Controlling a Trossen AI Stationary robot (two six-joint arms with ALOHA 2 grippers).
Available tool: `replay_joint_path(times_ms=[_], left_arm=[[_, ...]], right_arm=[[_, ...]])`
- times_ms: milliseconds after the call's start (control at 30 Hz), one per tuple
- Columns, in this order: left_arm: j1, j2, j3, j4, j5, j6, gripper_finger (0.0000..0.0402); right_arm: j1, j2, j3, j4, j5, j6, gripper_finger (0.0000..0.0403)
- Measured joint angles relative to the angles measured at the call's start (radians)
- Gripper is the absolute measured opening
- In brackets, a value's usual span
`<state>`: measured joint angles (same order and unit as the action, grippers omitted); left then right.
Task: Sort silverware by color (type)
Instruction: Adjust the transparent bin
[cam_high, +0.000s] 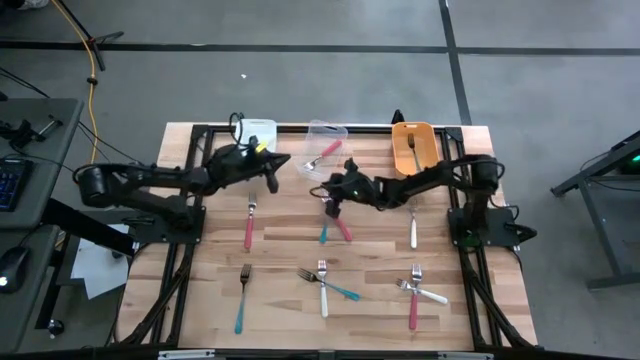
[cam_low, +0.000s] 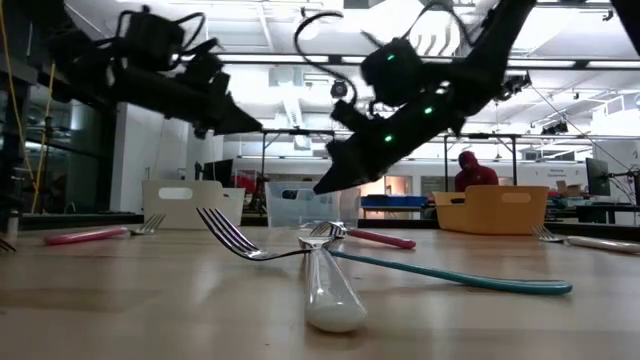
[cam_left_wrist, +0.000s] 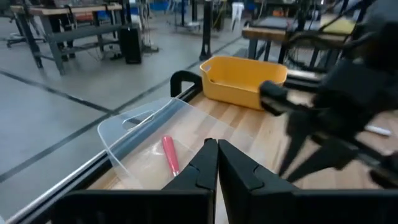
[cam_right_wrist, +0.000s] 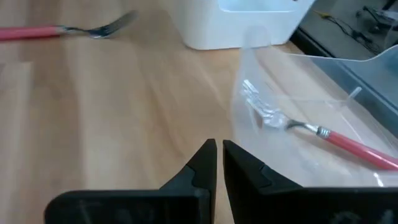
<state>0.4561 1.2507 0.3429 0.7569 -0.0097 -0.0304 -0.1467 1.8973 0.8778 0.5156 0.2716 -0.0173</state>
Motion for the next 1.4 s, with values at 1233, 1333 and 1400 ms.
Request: replay_joint_path(times_ms=[1233,1333,1400], left_arm=[[0.0,-0.011,-0.056,0.044,0.002,-0.02,0.0003],[0.0,-0.01,-0.056,0.043,0.002,-0.02,0.0003],[0.0,-0.01,-0.056,0.043,0.002,-0.02,0.0003]], right_arm=[[-0.044,-0.073,0.117,-0.416,0.144,0.106,0.0021],[-0.044,-0.118,0.116,-0.473,0.141,0.106,0.0021],[-0.044,-0.148,0.117,-0.483,0.14,0.086,0.0021]])
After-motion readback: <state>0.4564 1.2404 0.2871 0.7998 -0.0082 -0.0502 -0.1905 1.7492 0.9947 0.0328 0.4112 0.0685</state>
